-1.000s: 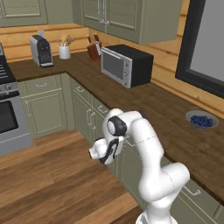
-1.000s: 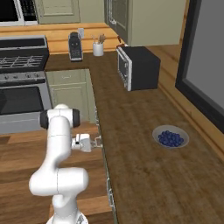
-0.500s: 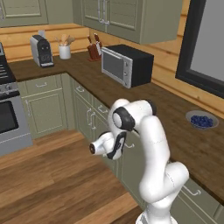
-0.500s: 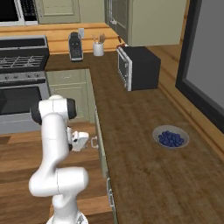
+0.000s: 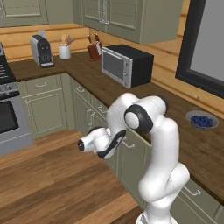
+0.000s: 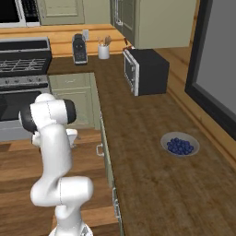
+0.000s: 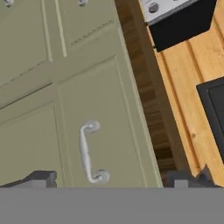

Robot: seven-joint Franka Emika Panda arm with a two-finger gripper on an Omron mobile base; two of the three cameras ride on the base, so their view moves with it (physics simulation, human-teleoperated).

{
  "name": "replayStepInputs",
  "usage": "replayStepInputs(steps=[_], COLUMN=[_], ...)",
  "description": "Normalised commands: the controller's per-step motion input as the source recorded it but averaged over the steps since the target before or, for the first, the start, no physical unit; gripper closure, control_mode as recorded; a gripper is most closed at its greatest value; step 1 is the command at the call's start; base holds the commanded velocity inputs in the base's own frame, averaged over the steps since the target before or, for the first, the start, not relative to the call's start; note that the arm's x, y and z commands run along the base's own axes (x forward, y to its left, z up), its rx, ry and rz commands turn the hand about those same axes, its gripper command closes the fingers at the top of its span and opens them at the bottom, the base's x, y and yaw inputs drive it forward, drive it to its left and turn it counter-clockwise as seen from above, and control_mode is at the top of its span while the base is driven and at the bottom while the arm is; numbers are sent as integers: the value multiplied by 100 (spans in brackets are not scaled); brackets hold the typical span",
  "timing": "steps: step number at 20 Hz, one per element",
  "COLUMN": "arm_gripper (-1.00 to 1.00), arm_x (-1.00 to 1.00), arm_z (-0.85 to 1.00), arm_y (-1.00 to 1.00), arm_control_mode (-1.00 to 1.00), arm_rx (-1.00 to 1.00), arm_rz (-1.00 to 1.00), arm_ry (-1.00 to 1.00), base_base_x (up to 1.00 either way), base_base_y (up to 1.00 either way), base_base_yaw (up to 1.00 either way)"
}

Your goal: Take a straw from the drawer in front and place it inside the glass cup on the dining counter.

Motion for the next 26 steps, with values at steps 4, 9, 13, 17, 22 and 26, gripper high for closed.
replayStepInputs(steps=[4, 9, 13, 17, 22, 26], arm_gripper=[-100, -100, -100, -100, -100, -100], arm_x=[-20, 0, 1, 0, 3, 11], arm_z=[71, 11, -24, -36, -41, -40], arm_y=[36, -1, -8, -16, -32, -43], arm_control_mode=[-100, -100, -100, -100, -100, -100], arm_rx=[-13, -18, -22, -20, -10, -1], arm_rz=[0, -1, 0, 0, 0, 0], arm_ry=[0, 13, 22, 15, 4, 0], base_base_x=[0, 0, 0, 0, 0, 0], base_base_y=[0, 0, 0, 0, 0, 0], base_base_yaw=[0, 0, 0, 0, 0, 0])
